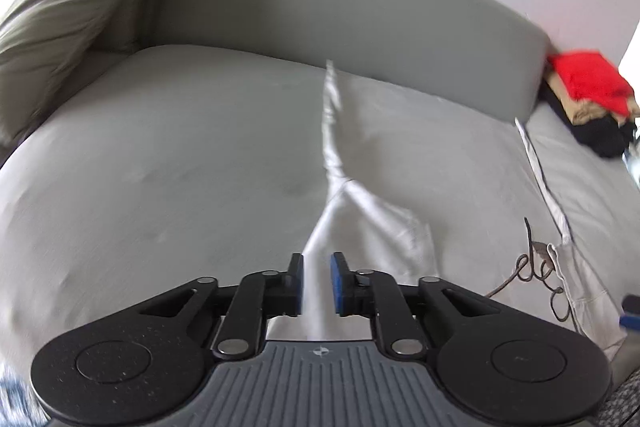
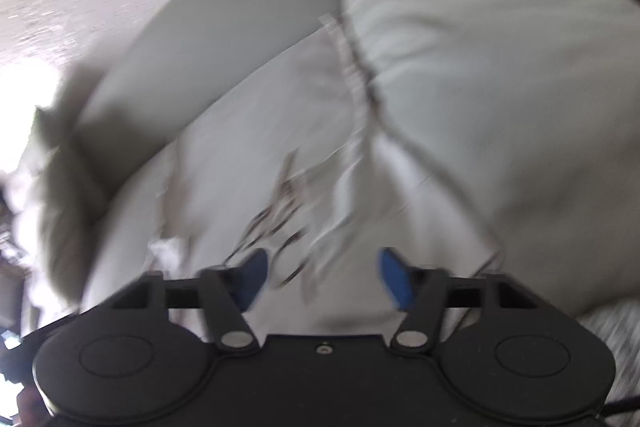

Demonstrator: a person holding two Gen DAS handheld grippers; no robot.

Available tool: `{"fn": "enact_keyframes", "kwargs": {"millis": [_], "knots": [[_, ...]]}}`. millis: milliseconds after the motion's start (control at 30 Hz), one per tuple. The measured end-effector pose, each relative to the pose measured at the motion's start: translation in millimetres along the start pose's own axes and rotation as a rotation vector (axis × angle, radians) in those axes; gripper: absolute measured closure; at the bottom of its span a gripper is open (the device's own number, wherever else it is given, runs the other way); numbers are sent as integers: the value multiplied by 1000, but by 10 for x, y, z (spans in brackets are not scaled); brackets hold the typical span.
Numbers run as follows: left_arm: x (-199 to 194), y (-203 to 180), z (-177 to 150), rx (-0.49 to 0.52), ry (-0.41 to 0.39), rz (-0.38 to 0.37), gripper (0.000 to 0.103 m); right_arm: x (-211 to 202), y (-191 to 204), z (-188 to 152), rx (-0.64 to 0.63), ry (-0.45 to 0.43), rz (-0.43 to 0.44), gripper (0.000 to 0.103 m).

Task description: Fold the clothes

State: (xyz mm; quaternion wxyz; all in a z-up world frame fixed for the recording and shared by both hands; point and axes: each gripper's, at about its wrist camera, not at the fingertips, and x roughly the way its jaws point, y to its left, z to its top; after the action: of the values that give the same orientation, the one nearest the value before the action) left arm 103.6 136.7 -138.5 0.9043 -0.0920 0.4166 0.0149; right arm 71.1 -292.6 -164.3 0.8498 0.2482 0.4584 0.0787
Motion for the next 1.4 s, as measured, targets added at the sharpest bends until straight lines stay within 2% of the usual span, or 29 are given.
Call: {"fn": "enact_keyframes", "kwargs": {"millis": [33, 67, 167, 200, 267, 300, 367, 467, 667, 733, 800, 833, 867, 967, 1000, 1067, 1200, 1333, 1400], "knots": [[116, -54, 54, 14, 17, 1, 96, 85, -24, 66, 2, -2, -27, 79], [232, -107, 108, 27, 34, 2, 97, 176, -41, 133, 2, -2, -44, 80], [579, -268, 270, 68, 85, 6, 97, 467, -31, 298, -17, 20, -68, 81], [649, -255, 272, 72, 103, 29, 97, 557, -22, 348, -25, 31, -66, 81], [745, -167, 231, 70, 140, 94, 96, 746, 4, 404, -51, 65, -66, 81], [752, -118, 216, 51, 148, 101, 90, 835, 19, 414, -66, 86, -76, 81], [709, -27, 190, 7, 161, 99, 88, 907, 45, 372, -118, 103, -102, 80], [541, 29, 87, 19, 176, 113, 88, 784, 41, 259, -162, 117, -137, 80], [234, -9, -153, 59, 221, 175, 85, 280, -212, -140, -86, 172, -114, 79], [144, -45, -234, 111, 225, 219, 85, 115, -222, -257, -110, 195, -103, 76], [46, -78, -315, 162, 230, 267, 85, -29, -142, -321, -166, 191, -125, 76], [-21, -84, -352, 175, 222, 277, 85, -99, -93, -347, -197, 186, -140, 72], [-95, -78, -382, 171, 206, 264, 85, -167, -63, -350, -206, 172, -139, 68], [-278, -50, -449, 110, 152, 180, 86, -291, -48, -283, -176, 87, -97, 68], [-288, -61, -462, 89, 139, 153, 86, -286, -39, -253, -169, 67, -86, 70], [-259, -153, -471, 93, 121, 120, 86, -192, -9, -182, -156, 49, -67, 86], [-75, -421, -448, 164, 103, 98, 85, 176, 102, -61, -128, 70, -35, 86], [164, -563, -527, 188, 172, 70, 85, 374, 150, -203, -99, 127, -31, 85], [97, -635, -645, 250, 157, 82, 86, 297, 197, -317, -131, 149, -24, 85]]}}
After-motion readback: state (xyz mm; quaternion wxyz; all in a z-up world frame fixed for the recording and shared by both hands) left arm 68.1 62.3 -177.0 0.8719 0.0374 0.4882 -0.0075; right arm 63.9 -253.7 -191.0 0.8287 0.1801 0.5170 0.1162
